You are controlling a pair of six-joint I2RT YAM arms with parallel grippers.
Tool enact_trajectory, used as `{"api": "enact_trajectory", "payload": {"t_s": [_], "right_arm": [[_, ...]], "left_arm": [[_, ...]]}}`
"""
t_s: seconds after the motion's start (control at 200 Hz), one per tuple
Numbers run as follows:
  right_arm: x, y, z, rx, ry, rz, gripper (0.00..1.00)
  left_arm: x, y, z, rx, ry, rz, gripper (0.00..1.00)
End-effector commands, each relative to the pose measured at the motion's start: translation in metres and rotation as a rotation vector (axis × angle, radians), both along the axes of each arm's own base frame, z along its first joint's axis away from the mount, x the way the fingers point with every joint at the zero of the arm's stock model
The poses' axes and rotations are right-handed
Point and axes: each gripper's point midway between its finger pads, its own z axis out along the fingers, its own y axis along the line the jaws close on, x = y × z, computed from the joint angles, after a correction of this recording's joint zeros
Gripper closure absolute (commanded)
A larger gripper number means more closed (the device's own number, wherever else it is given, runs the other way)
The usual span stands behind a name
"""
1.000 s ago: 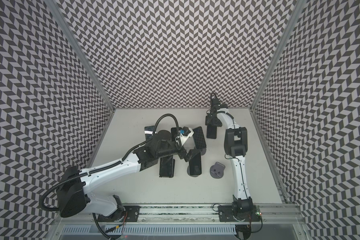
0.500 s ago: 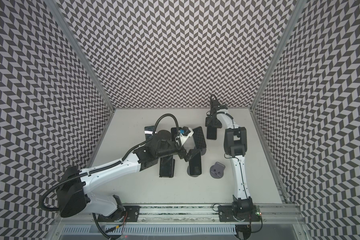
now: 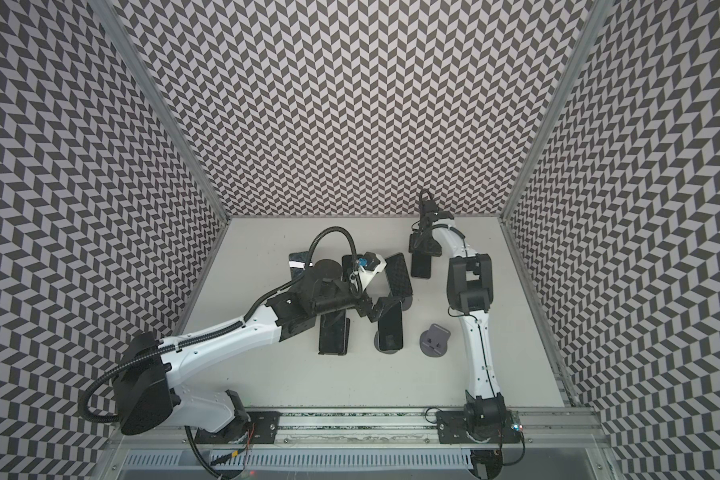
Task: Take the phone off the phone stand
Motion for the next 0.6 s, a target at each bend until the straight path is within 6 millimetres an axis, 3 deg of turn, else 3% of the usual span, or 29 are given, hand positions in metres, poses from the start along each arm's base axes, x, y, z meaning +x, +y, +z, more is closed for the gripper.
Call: {"api": "enact_trajectory", "payload": {"t_s": [0.0,0.21,0.596], "right_arm": [[0.006,0.015,-0.024,-0.018,-0.012,0.006,0.42],[0.002,0.019,-0.034,-0.050,-0.001,0.001,0.42],[-0.010,0.008,-0.054,-0.111,0.044,-0.025,0.42]], "left_arm": [[-0.002,0.009,0.005,-0.006,-0.004,0.015,0.00],[-0.003,0.012,0.007,-0.013,-0.002,0.018,0.00],[-0.005,0.015,0.008,-0.016,0.000,0.020,0.00]]}}
